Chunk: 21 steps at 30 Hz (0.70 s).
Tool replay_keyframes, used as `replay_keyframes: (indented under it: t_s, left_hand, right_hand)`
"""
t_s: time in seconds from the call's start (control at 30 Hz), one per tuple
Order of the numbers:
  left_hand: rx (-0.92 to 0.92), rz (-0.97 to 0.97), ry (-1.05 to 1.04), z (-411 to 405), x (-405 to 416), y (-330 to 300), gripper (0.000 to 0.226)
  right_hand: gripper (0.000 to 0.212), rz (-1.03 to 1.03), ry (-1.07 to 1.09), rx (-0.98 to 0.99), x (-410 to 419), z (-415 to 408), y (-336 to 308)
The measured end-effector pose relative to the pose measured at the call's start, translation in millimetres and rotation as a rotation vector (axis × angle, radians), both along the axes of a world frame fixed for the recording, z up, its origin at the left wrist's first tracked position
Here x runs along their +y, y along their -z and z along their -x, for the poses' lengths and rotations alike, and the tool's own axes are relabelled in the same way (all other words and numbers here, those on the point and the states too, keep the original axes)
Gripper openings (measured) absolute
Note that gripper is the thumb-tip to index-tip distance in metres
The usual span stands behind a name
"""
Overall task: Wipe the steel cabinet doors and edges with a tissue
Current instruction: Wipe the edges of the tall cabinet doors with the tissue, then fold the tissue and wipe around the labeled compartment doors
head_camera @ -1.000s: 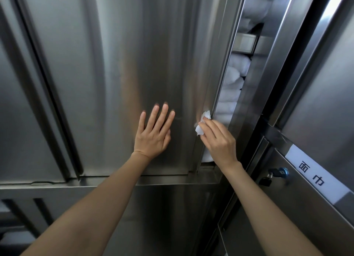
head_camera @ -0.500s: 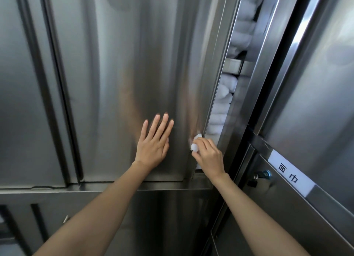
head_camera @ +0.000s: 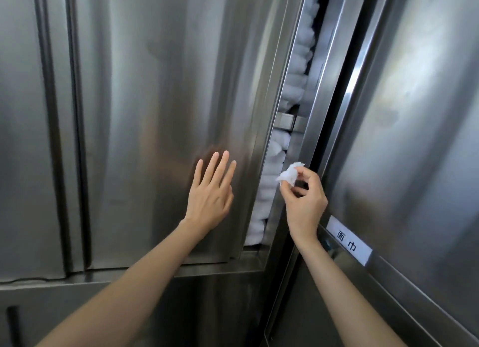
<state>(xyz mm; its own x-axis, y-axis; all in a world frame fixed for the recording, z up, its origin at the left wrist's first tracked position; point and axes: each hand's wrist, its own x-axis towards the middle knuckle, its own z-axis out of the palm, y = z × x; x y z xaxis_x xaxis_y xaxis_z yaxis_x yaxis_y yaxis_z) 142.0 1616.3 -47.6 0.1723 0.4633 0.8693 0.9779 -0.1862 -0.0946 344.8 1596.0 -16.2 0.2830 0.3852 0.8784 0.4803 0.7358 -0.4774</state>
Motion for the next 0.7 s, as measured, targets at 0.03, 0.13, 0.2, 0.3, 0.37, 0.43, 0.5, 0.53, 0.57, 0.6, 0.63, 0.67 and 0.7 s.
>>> replay_keyframes:
  t_s: [0.03, 0.13, 0.2, 0.3, 0.37, 0.43, 0.5, 0.53, 0.57, 0.6, 0.63, 0.67, 0.7]
  left_hand:
    - [-0.004, -0.034, 0.027, -7.3, -0.1, -17.2, 0.058]
    - [-0.035, -0.143, 0.108, -28.9, -1.1, -72.8, 0.058]
    - [-0.046, -0.204, 0.159, -42.8, -1.7, -109.8, 0.058]
    - [-0.043, -0.290, 0.220, -59.8, -0.5, -162.5, 0.056]
    - [-0.052, -0.330, 0.264, -67.5, 1.5, -192.9, 0.055]
    - [-0.068, -0.362, 0.317, -72.9, 5.3, -217.6, 0.055]
    - [-0.088, -0.388, 0.365, -77.3, 10.8, -236.2, 0.054]
    - [-0.098, -0.402, 0.390, -79.0, 13.6, -243.5, 0.054]
    - [-0.103, -0.410, 0.417, -80.6, 17.0, -249.4, 0.054]
    - [-0.100, -0.412, 0.445, -82.0, 21.1, -254.1, 0.054]
    - [-0.091, -0.410, 0.472, -83.1, 26.2, -258.0, 0.054]
    - [-0.078, -0.410, 0.497, -84.1, 32.1, -260.8, 0.055]
    - [-0.063, -0.407, 0.523, -85.7, 39.1, -262.9, 0.055]
  right_hand:
    - [0.034, -0.029, 0.012, 0.019, -4.1, -5.5, -17.8]
    - [0.033, -0.106, 0.015, 0.077, -18.1, -17.9, -71.0]
    - [0.032, -0.172, 0.052, 0.047, -28.2, -23.6, -103.9]
    - [0.034, -0.253, 0.133, 0.005, -43.8, -31.3, -147.7]
    - [0.034, -0.294, 0.198, -0.021, -53.2, -37.0, -172.3]
    - [0.033, -0.331, 0.282, -0.070, -61.5, -43.1, -191.1]
    - [0.034, -0.356, 0.347, -0.104, -67.6, -49.5, -204.3]
    - [0.034, -0.359, 0.367, -0.107, -70.4, -52.2, -209.2]
    - [0.034, -0.361, 0.389, -0.107, -72.5, -54.8, -213.5]
    - [0.035, -0.369, 0.418, -0.112, -74.1, -56.7, -217.5]
    - [0.035, -0.385, 0.461, -0.129, -74.9, -58.2, -221.1]
    - [0.033, -0.403, 0.515, -0.159, -74.1, -59.5, -224.8]
    - [0.031, -0.414, 0.576, -0.193, -72.2, -60.5, -229.0]
